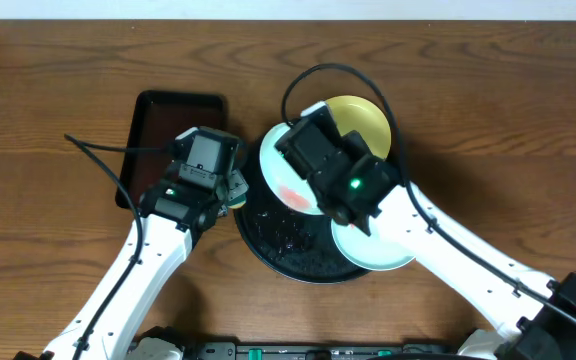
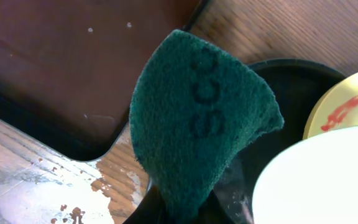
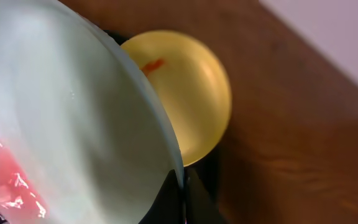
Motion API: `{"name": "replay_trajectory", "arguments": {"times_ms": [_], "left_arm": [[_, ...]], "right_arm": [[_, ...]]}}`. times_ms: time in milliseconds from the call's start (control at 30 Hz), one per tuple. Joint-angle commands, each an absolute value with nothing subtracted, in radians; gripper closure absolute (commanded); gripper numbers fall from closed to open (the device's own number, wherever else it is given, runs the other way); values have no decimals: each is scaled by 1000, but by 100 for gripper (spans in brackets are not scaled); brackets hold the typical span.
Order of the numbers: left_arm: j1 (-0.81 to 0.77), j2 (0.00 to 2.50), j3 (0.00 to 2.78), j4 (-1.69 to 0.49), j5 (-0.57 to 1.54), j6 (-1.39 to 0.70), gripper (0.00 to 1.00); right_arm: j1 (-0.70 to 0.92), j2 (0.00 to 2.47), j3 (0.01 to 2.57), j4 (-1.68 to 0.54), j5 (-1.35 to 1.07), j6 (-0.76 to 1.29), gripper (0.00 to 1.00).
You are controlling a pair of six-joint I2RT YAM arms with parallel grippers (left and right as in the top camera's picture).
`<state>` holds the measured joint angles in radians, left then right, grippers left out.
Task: Clean dirty plates on tray and stack at the side
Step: 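Lift the left green plate with the right gripper off the tray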
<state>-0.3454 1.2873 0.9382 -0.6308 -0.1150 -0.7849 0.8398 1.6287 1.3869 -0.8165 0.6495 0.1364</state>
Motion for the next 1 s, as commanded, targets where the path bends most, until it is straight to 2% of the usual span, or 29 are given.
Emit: {"name": "replay_trajectory", "arguments": {"times_ms": [0, 400, 967], "left_arm": [[-325, 1273, 932, -647, -108, -771, 92], [-304, 1274, 932, -659, -107, -772, 92], [-304, 1274, 931, -659, -103, -772, 92]], "right_arm": [[882, 1610, 1406, -813, 892, 105, 99], [999, 1610, 1406, -770, 1205, 69, 99], [1012, 1610, 1406, -771, 1163, 119, 99]]}}
